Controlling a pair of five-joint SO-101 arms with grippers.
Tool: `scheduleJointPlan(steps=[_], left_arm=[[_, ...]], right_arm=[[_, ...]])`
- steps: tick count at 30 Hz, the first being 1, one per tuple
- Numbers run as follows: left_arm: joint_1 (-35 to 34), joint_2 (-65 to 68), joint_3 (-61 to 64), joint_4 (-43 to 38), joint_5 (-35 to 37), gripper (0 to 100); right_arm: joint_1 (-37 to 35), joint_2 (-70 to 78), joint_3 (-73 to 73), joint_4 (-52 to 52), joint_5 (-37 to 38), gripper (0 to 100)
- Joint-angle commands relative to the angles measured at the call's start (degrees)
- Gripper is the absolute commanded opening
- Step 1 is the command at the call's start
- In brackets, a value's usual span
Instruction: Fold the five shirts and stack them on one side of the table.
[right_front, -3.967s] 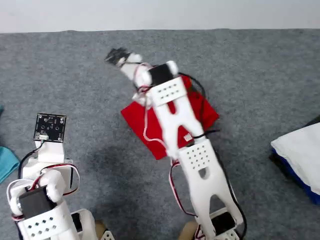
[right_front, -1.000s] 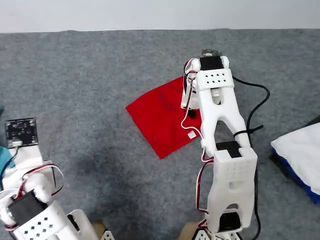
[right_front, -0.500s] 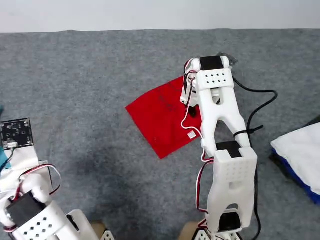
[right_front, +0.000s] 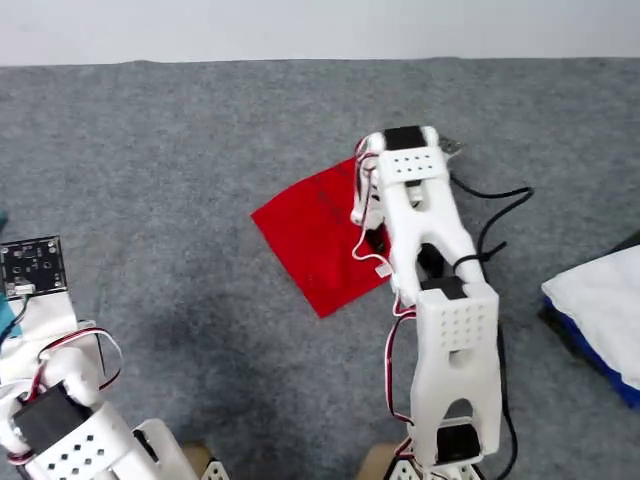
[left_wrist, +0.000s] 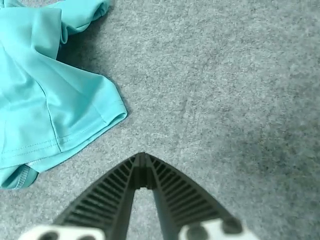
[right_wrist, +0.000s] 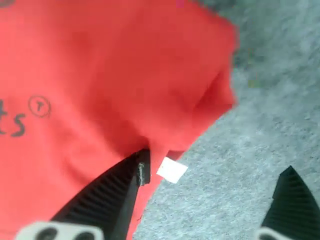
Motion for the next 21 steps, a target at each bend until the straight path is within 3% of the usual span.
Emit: scheduleJointPlan(steps=[1,10,21], left_arm=[[-0.18,-0.35,-0.48,-1.14,-0.44,0],[-0.18,-0.35,-0.48,-1.14,-0.44,0],[-0.18,-0.35,1.98,-2.11,-0.44,0]], right_arm=[[-1.01,0.84,-0.70,-3.03,-1.23,39.1],[-1.19,3.56,-0.79,-12.70,-1.23,39.1],[-2.51,-3.30,-0.88,-5.32,-2.81,39.1]])
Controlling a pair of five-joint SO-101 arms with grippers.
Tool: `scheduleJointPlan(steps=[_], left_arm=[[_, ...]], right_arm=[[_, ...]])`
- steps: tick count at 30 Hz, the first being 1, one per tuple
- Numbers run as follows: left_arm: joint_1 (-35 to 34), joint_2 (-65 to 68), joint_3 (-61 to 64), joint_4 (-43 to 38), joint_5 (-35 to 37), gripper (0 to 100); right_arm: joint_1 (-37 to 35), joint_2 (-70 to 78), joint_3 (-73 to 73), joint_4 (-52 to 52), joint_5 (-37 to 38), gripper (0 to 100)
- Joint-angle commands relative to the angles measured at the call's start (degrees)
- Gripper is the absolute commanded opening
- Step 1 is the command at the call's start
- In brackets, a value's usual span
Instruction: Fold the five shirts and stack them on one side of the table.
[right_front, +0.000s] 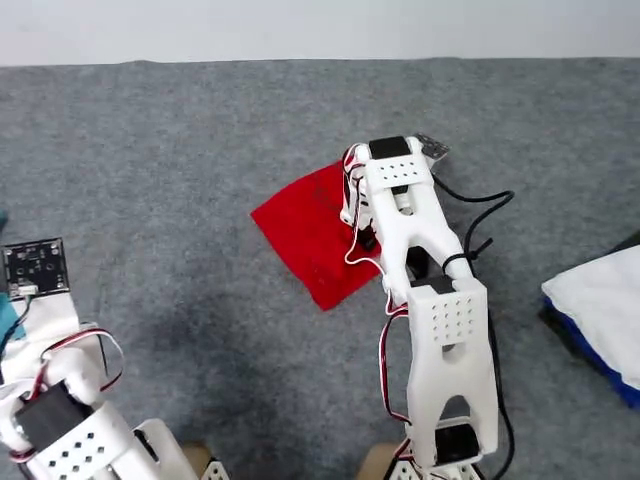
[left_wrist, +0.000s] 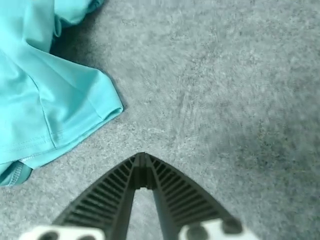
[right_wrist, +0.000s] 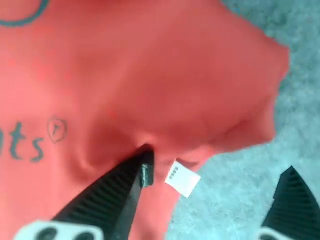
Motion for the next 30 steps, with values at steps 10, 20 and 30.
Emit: scheduleJointPlan(steps=[10,20,30], left_arm=[[-0.18,-0.35,-0.22,-3.25,-0.44,0],[-0.18,-0.35,-0.40,-3.25,-0.44,0],[-0.18,-0.35,-0.13,-3.25,-0.44,0]], right_arm=[[-2.86,-9.54,-0.88,-1.80,-0.70,39.2],[-2.77,-2.68,-0.79,-10.24,-0.70,39.2],[-2.86,1.45,-0.79,-13.58,-2.02,39.1]])
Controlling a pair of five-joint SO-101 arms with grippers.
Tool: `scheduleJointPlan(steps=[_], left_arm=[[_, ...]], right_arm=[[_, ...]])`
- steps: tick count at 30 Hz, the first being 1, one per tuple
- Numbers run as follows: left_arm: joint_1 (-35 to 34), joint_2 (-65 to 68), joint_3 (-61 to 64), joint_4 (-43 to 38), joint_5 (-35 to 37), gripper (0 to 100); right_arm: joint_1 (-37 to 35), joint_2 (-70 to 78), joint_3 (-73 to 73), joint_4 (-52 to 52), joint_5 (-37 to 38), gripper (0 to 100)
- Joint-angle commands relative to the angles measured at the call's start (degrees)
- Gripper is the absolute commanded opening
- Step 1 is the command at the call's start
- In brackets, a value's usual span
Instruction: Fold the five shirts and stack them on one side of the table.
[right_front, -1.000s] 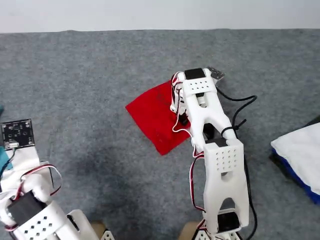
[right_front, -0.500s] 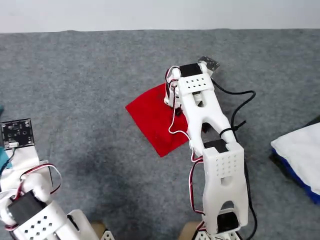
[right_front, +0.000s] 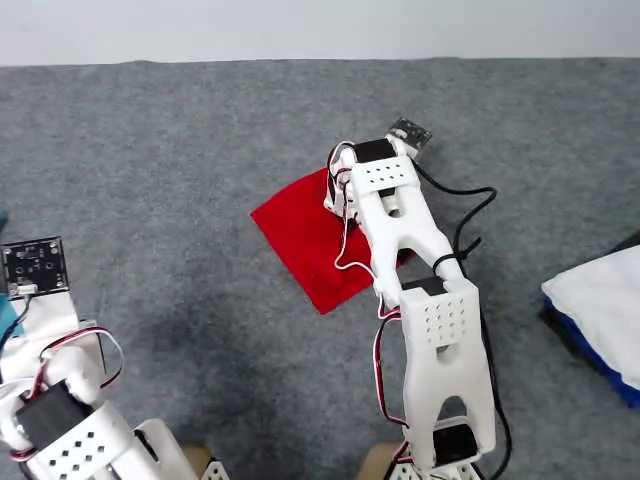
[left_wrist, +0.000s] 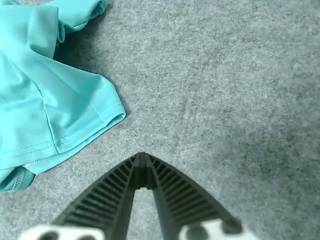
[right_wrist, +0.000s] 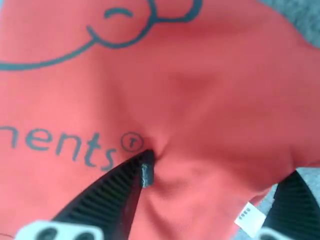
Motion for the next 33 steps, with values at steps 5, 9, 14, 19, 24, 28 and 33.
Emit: scheduleJointPlan(steps=[5,9,14,19,24,28,33], left_arm=[[0.00,-0.35,-0.31,-1.14,-0.44,0],[0.00,-0.35,-0.57,-1.14,-0.44,0],[0.00,-0.35,-0.57,-1.14,-0.44,0],[0.00,-0.35,-0.66,-1.14,-0.44,0],[0.00,-0.35,-0.66,-1.14,-0.44,0],[0.00,-0.26,-1.89,-1.14,-0.44,0],[0.00,-0.26,-2.59,-1.14,-0.44,0]], right_arm=[[-0.40,3.21,-0.88,-5.49,-1.23,39.0],[-0.31,3.21,-0.88,-6.11,-1.23,34.8],[-0.04,3.21,-0.88,-6.11,-0.97,13.9],[0.84,3.12,-0.88,-6.11,-0.79,1.9],[7.16,2.86,-3.16,-5.41,4.13,1.0],[12.62,2.86,-10.20,1.19,6.77,1.0],[16.31,2.95,-23.82,15.34,10.64,1.0]])
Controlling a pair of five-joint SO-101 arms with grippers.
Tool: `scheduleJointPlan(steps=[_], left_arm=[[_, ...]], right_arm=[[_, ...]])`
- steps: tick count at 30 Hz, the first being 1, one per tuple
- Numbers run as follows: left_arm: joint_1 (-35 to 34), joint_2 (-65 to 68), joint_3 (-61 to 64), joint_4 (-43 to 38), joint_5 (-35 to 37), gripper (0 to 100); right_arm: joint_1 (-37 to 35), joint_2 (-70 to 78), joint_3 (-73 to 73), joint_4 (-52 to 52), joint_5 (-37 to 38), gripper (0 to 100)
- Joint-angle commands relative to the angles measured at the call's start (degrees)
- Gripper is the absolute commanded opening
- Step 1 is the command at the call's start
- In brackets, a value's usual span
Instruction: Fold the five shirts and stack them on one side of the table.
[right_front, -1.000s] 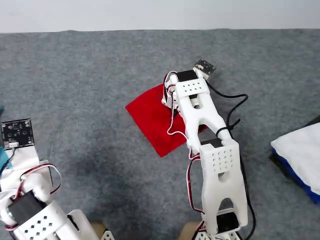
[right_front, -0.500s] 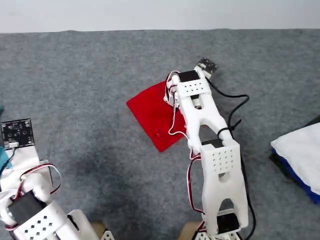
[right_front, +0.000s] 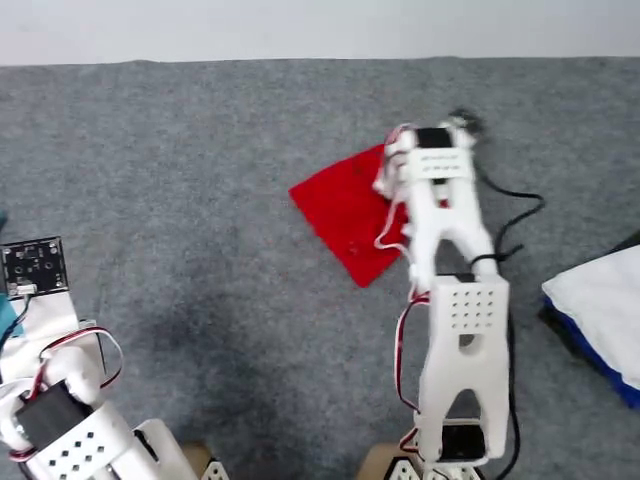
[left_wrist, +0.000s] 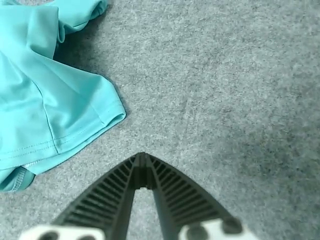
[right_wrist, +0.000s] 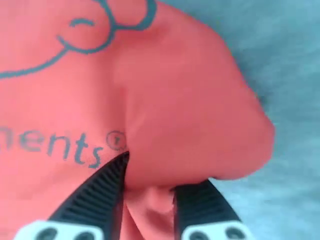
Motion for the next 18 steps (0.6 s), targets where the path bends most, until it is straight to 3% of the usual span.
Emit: scheduleJointPlan(steps=[1,3,18], left_arm=[[0.00,-0.26,-2.59,-1.14,-0.44,0],[0.00,-0.26,-2.59,-1.14,-0.44,0],[-0.18,-0.26,-2.59,-1.14,-0.44,0]], right_arm=[[2.59,-1.19,-12.31,10.33,3.78,1.0],[3.56,-1.01,-16.70,14.99,6.07,1.0],[18.51,-11.65,-16.79,14.73,21.27,0.9]])
